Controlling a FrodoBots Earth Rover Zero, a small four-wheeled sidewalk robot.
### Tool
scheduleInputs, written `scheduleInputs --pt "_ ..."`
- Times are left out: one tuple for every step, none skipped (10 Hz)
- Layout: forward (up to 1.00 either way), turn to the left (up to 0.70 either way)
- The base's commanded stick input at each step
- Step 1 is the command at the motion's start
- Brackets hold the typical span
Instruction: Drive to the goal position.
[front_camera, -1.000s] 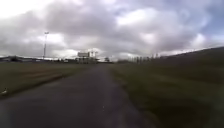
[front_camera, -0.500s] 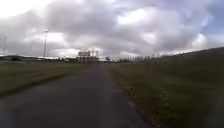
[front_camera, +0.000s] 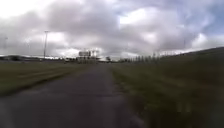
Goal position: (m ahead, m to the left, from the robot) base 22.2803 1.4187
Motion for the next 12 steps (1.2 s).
scheduleInputs --pt "1.00 0.00" --pt "1.00 0.00" --pt "1.00 0.00" --pt "1.00 0.00" --pt "1.00 0.00" --pt "1.00 0.00" --pt "1.00 0.00" --pt "1.00 0.00" --pt "1.00 0.00" --pt "1.00 0.00" --pt "0.74 0.00" --pt "0.12 0.00"
